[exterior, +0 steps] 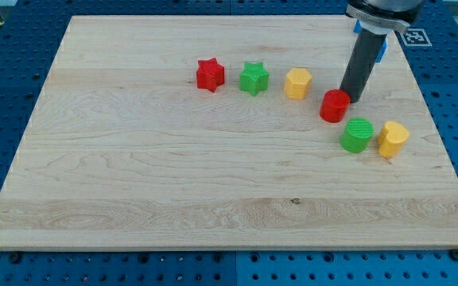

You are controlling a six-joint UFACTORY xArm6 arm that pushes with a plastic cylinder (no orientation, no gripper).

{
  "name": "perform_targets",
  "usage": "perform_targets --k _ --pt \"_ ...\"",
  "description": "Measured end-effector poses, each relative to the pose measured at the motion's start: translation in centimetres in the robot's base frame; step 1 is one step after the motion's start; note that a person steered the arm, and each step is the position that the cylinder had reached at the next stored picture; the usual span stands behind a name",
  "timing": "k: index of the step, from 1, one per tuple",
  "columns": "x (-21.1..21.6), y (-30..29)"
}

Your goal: Move the red circle closer to the yellow hexagon

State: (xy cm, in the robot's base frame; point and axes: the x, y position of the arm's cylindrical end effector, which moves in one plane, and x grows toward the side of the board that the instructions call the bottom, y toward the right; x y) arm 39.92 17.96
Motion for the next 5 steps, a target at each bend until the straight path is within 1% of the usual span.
perform_targets --k 1,2,5 --pt "1.0 1.3" --pt "2.2 1.1" --pt "3.0 -5.3"
